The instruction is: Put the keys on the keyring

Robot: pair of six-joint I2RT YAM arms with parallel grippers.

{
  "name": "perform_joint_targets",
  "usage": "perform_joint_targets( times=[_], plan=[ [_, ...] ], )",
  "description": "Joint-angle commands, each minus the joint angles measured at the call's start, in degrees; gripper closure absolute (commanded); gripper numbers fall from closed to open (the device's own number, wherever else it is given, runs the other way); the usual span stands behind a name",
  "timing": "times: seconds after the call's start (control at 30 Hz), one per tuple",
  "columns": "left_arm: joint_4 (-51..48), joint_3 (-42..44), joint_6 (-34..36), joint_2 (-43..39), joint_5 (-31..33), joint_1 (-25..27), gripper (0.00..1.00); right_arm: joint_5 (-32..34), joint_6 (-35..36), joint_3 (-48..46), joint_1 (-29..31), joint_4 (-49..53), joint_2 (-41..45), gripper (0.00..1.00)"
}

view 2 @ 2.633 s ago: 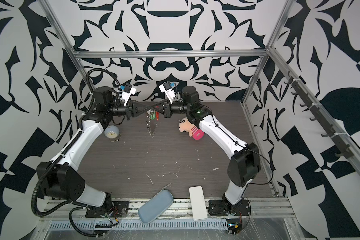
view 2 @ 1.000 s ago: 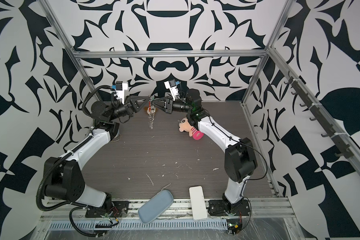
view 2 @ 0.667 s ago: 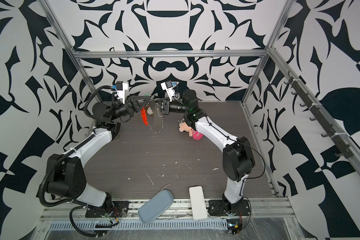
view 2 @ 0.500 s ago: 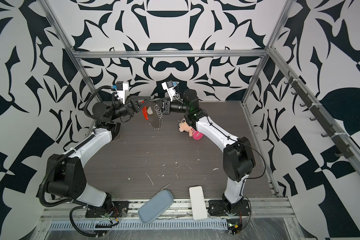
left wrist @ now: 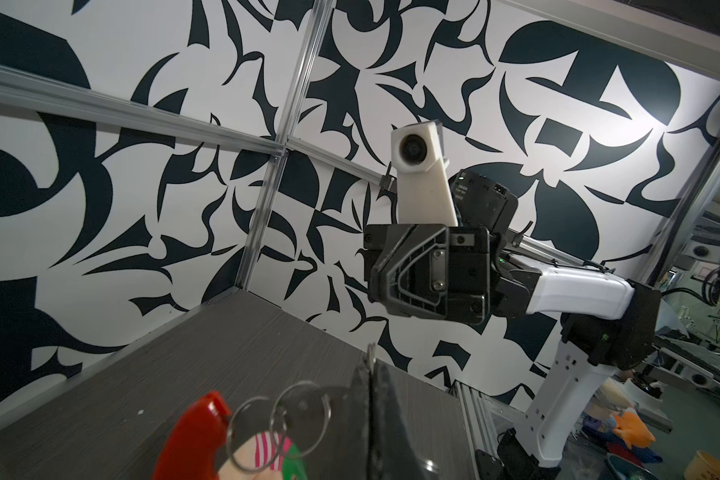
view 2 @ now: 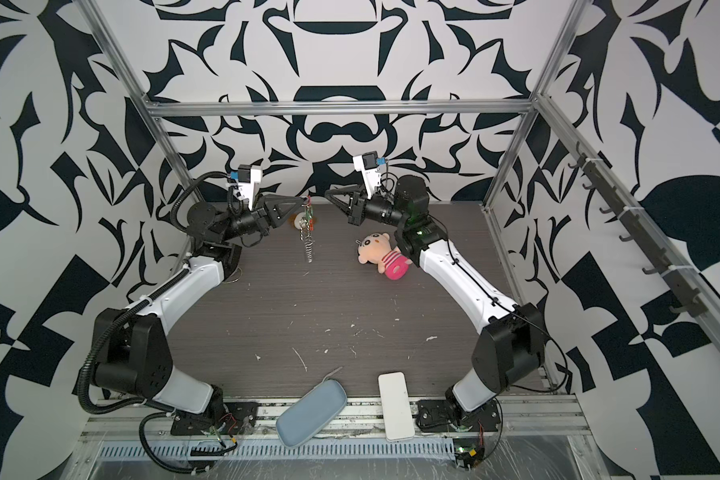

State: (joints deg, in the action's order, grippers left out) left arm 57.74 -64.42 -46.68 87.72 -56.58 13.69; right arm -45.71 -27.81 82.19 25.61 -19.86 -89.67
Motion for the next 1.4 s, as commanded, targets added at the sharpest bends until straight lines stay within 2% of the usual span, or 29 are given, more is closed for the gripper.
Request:
perform_joint_targets(
  times=[0.0, 0.13, 0.27, 0.67, 0.9, 1.03, 1.17, 1.27, 1.37],
  plan=[
    [1.93, -0.52, -0.11, -1.61, -0.24, 0.18, 1.0, -0.67, 0.87, 0.24, 0.31, -0.12, -0.25, 1.0],
    [2.74, -0.8, -1.32, -1.2, -0.38, 0.17, 1.0, -4.0, -3.7, 0.98, 0.87, -4.12, -2.59, 0.83],
    [5.21, -0.88, -3.11, -0.55, -0.26, 0.19, 1.0, -5.3, -2.22, 2.99, 2.61, -0.87, -4.34, 0.75],
    [9.31, -1.61, -6.51, 1.03, 0.19, 0.19, 1.0, -4.57, -1.54, 2.82, 4.09, -1.75, -4.85, 0.72],
    [8.57, -0.88, -5.79, 0.4, -0.13, 0.13, 1.0, 0.15, 1.09, 0.47, 2.56, 0.94, -2.23, 0.72],
    [6.35, -0.37, -4.41, -0.33, 0.03, 0.19, 1.0, 4.43, 1.53, -3.84, 0.96, -1.13, 1.02, 0.71],
    [4.9, 0.02, -3.23, -0.71, 0.11, 0.19, 1.0, 4.85, 1.76, -4.71, 0.45, -1.47, 2.02, 0.71],
    [-2.92, 0.74, 2.16, -1.87, 0.17, 0.15, 1.0, 6.17, 2.01, -6.36, 0.41, -1.37, 2.61, 0.71],
    [-22.96, 1.61, 16.87, -5.39, 3.02, 0.32, 0.98, 12.97, 3.63, -11.37, 0.32, -1.69, 5.45, 0.71]
  ],
)
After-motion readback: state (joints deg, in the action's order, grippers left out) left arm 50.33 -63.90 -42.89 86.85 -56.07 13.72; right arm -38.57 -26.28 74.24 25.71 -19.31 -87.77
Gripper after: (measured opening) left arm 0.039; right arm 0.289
